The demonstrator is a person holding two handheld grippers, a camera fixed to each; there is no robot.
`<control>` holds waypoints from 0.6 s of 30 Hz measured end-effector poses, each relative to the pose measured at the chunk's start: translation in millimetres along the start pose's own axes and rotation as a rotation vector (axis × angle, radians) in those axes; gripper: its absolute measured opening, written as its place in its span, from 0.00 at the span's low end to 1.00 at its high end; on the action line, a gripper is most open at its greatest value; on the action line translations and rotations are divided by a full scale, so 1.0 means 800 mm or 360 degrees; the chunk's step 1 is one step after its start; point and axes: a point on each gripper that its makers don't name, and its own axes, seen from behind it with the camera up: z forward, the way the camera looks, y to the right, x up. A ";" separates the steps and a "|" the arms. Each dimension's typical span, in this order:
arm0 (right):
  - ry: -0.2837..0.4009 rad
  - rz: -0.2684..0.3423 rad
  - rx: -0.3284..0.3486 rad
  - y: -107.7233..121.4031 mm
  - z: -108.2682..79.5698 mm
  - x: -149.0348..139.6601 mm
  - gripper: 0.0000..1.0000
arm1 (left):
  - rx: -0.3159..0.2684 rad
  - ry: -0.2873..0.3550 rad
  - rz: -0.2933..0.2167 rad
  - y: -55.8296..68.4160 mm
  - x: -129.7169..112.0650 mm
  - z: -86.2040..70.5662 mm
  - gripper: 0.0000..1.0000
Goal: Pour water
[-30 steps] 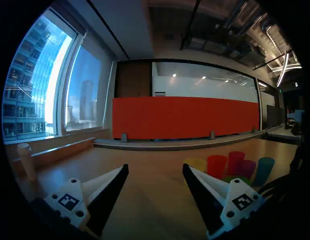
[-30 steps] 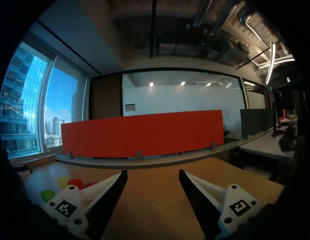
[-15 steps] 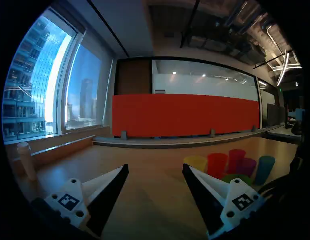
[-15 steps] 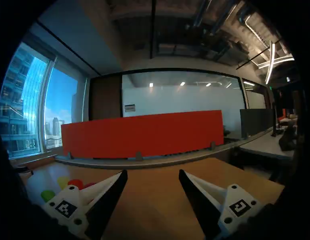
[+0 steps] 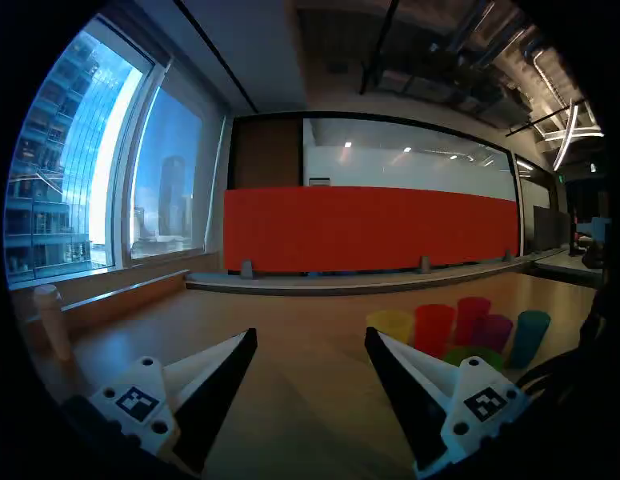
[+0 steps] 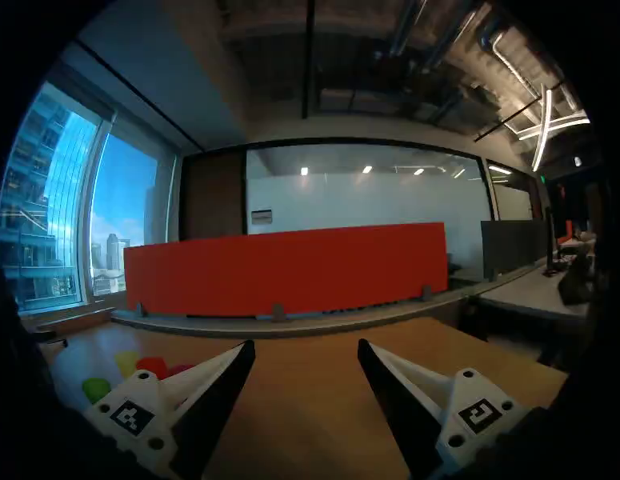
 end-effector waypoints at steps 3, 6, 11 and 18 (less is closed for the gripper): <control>0.0016 -0.0014 0.0007 -0.001 -0.001 0.002 0.99 | 0.0000 0.0000 0.0000 0.000 0.000 0.000 1.00; 0.0032 -0.0035 0.0014 -0.002 -0.003 0.002 0.99 | 0.0000 0.0000 0.0001 0.000 0.000 0.000 1.00; 0.0036 -0.0086 0.0029 -0.002 -0.005 -0.002 0.99 | 0.0000 0.0000 0.0001 0.001 0.000 -0.001 1.00; 0.0052 -0.0104 0.0046 -0.005 -0.003 -0.003 0.99 | 0.0000 0.0000 0.0001 0.000 -0.001 -0.001 1.00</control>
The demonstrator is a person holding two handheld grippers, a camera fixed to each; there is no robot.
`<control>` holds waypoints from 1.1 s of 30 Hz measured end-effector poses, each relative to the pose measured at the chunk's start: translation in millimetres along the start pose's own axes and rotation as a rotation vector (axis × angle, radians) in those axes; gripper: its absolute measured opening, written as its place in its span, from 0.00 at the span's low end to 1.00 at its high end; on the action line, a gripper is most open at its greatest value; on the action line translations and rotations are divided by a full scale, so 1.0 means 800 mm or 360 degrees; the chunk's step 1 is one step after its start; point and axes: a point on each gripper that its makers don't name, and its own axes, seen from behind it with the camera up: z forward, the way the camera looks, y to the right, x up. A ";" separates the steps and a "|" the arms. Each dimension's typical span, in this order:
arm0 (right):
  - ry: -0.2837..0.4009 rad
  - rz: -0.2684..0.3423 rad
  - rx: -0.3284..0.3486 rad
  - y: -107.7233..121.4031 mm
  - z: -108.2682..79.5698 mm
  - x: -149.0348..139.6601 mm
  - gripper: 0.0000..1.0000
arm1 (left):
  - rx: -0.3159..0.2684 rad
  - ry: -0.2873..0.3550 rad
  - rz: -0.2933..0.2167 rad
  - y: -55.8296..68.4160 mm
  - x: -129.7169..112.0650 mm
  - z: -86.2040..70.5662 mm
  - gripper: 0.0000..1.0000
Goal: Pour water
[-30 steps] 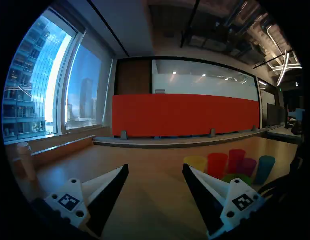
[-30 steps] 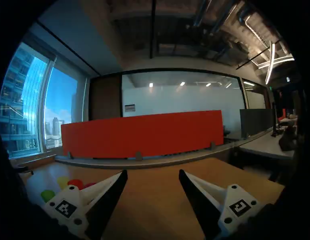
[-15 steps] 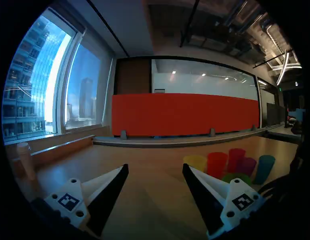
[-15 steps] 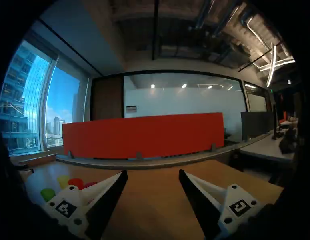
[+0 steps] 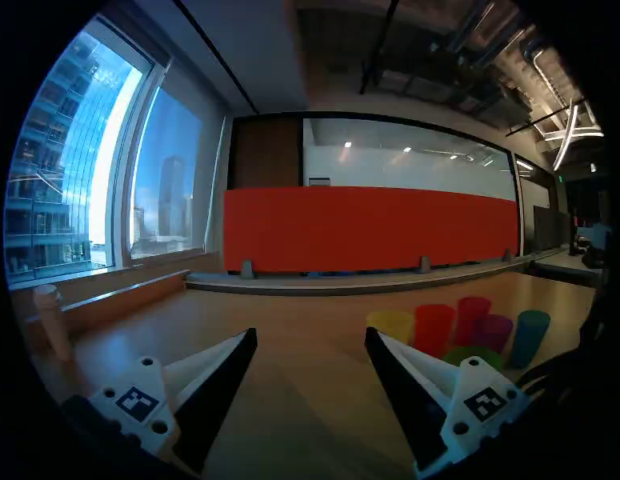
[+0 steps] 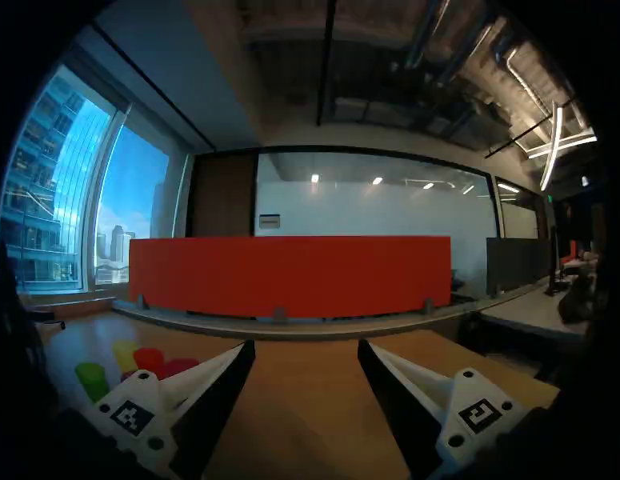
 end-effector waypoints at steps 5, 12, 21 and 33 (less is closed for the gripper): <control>0.0006 0.0033 0.0049 -0.015 0.002 -0.008 0.99 | 0.0000 0.0000 0.0000 0.000 0.000 0.000 1.00; -0.0031 0.0067 0.0051 -0.021 0.006 -0.036 0.99 | 0.0000 0.0000 0.0000 0.000 0.000 0.000 1.00; -0.0062 0.0036 0.0033 -0.014 0.009 -0.065 0.99 | 0.0000 0.0000 0.0000 -0.001 0.000 0.000 1.00; -0.0072 0.0037 0.0005 -0.001 0.013 -0.081 0.99 | 0.0000 0.0000 0.0000 0.000 0.001 0.000 1.00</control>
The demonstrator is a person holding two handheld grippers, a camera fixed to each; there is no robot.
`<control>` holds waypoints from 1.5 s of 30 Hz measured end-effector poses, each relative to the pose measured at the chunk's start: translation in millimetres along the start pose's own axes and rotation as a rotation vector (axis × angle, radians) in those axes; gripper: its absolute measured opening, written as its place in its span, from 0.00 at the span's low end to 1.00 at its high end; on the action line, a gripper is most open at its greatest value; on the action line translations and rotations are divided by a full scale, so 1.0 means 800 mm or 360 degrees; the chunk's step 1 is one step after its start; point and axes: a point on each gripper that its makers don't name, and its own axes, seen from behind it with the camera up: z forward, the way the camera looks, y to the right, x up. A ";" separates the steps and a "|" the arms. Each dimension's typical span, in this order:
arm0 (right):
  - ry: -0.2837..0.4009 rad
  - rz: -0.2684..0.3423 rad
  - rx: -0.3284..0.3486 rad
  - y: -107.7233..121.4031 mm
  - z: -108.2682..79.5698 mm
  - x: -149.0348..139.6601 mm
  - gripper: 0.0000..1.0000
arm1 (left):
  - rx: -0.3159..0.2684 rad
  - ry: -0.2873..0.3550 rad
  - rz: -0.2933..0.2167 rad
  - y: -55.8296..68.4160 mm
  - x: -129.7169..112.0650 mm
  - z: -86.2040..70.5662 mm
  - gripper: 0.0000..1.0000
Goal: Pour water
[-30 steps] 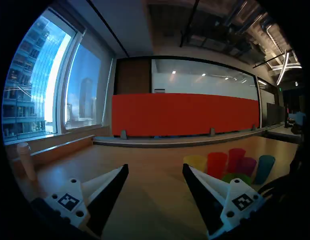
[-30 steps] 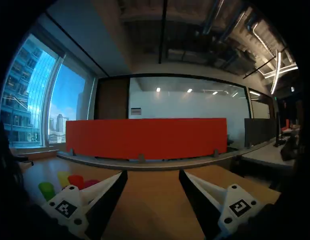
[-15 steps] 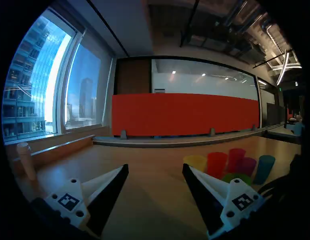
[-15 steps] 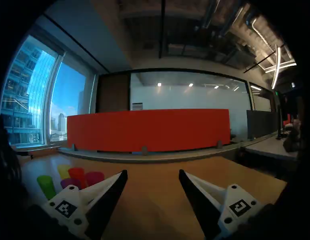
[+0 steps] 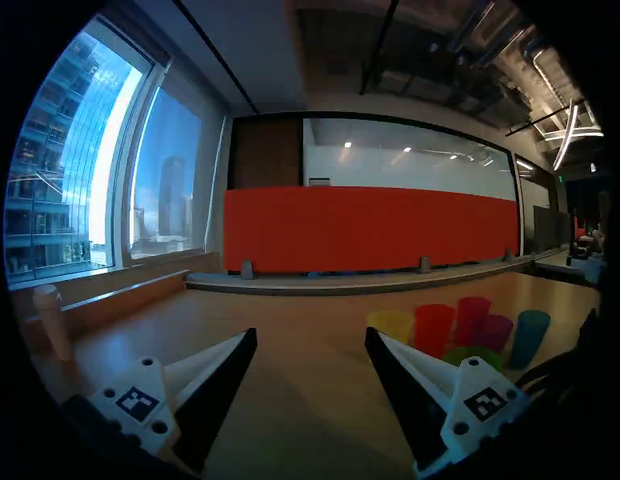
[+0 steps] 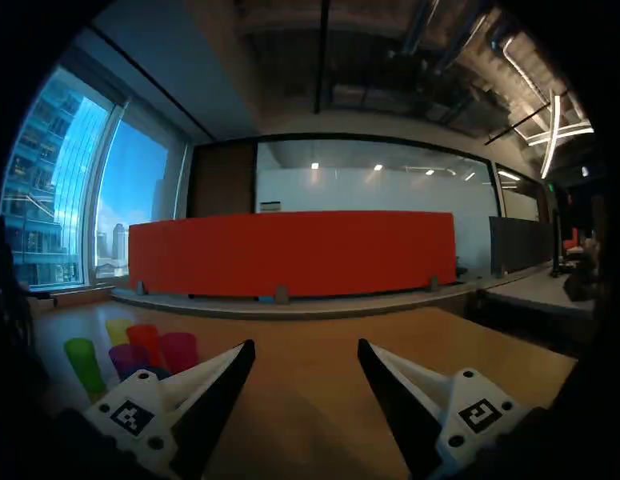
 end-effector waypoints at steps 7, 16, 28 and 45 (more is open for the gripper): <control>-0.0004 0.0016 0.0002 0.002 0.002 -0.002 1.00 | 0.0000 0.0000 0.0000 0.001 -0.001 0.000 1.00; -0.0017 0.0010 0.0002 -0.001 0.005 -0.010 0.99 | 0.0000 0.0000 0.0000 0.000 0.000 0.000 1.00; -0.0052 -0.0005 -0.0011 0.000 0.008 -0.018 0.99 | 0.0000 0.0000 0.0000 0.000 0.000 -0.001 1.00; -0.0070 -0.0041 -0.0014 -0.006 0.009 -0.022 0.99 | 0.0000 0.0000 0.0000 -0.001 0.000 0.000 1.00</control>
